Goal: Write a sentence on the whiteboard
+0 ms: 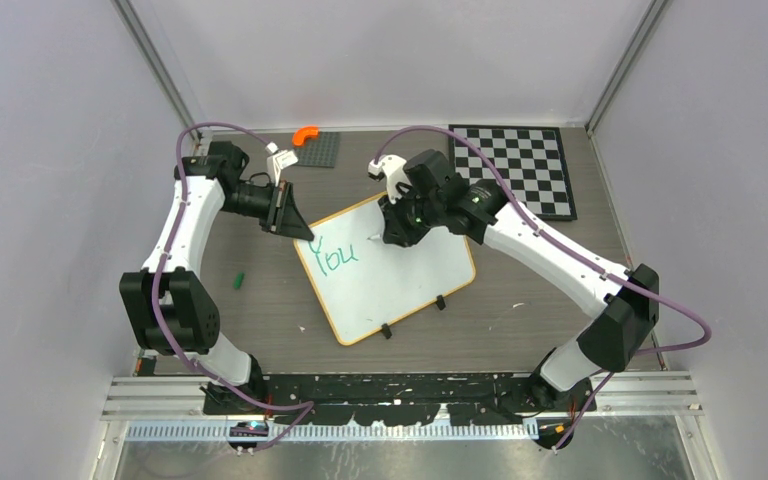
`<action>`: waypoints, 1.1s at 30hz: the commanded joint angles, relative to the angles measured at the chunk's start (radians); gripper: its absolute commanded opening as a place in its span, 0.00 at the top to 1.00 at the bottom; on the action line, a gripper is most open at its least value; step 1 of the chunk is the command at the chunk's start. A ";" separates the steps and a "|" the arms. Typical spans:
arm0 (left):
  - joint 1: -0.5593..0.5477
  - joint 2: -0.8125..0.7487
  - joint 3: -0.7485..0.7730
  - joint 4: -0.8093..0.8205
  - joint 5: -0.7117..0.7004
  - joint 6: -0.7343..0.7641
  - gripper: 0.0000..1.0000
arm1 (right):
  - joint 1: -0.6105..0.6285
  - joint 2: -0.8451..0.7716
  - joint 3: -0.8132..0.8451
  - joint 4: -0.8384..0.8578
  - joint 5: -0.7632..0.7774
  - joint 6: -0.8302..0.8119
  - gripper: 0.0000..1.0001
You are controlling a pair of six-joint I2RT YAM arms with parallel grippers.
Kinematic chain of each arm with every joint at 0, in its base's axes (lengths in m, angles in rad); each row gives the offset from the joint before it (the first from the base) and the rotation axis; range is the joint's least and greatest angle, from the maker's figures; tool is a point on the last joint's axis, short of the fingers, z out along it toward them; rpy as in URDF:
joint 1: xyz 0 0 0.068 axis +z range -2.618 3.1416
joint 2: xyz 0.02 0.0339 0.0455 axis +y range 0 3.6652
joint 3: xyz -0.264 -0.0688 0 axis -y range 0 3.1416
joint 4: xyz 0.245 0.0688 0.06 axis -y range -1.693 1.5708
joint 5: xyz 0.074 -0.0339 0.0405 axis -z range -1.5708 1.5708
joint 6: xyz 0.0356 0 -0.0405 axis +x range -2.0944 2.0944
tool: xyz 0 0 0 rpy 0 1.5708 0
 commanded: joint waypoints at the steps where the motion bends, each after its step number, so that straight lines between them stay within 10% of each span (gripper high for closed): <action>1: -0.002 -0.009 -0.002 0.010 -0.025 -0.014 1.00 | -0.006 -0.019 -0.025 0.032 0.012 -0.008 1.00; 33: -0.032 -0.006 0.006 0.006 -0.036 -0.016 1.00 | -0.037 -0.004 0.011 0.009 0.018 -0.053 1.00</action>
